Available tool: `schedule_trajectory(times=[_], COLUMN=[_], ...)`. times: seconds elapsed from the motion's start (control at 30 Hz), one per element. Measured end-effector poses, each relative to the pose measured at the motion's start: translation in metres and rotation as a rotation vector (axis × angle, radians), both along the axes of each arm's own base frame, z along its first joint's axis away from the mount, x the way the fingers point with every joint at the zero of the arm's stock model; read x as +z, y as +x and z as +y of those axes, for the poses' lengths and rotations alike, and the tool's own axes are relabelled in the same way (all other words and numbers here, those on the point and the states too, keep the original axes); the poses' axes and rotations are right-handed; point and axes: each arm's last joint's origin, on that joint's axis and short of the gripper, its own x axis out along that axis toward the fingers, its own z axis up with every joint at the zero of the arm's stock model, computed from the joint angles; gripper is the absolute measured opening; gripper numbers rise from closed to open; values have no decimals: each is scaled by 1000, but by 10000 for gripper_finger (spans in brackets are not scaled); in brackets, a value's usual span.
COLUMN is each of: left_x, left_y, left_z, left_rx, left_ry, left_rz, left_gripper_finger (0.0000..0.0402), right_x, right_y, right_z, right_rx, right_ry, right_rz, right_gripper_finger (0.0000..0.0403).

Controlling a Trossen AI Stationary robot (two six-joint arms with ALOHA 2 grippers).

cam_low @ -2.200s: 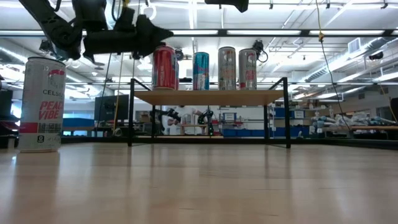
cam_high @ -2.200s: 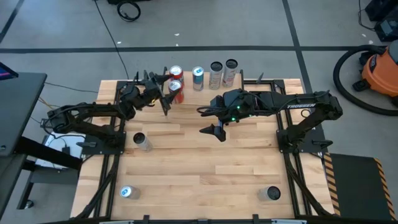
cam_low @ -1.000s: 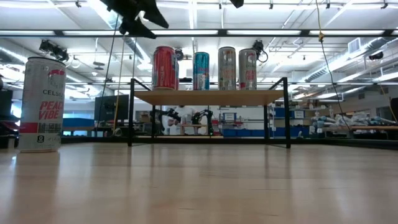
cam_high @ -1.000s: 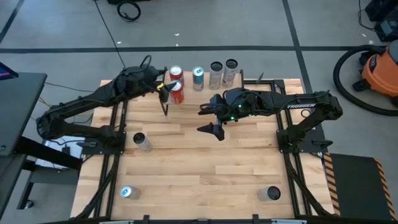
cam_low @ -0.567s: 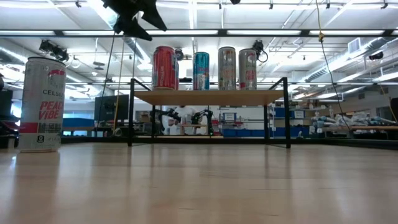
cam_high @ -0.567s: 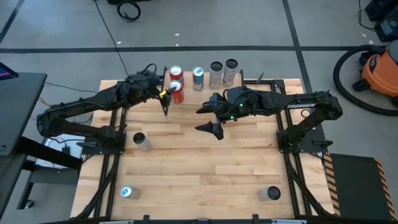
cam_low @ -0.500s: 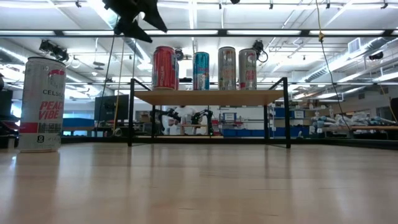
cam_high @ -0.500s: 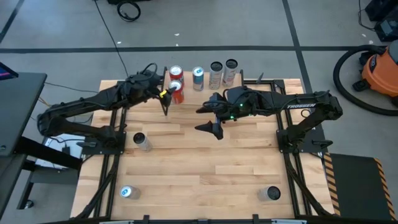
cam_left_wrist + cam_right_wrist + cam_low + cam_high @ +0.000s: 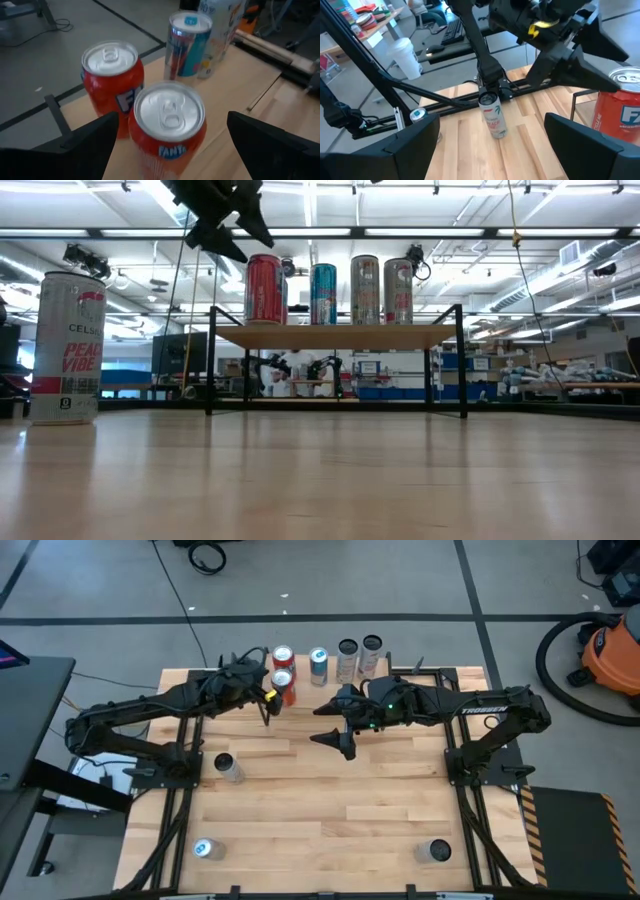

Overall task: Place canned beverage on shelf
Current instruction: Put the left red soda can on the shelf

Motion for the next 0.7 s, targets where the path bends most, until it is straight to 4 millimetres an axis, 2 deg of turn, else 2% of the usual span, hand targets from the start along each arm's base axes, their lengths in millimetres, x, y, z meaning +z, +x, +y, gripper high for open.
schedule_trajectory(times=[0.43,0.7], left_x=[-19,-19], left_y=[19,20], left_z=[1,2], left_rx=[49,39], left_ry=[1,21], left_rz=[76,89], left_gripper_finger=[380,380], right_x=[-2,-2], right_y=[-1,-1], right_z=[0,0], right_rx=[-1,-1], right_ry=[-1,-1], right_rz=[24,25], right_gripper_finger=[369,369])
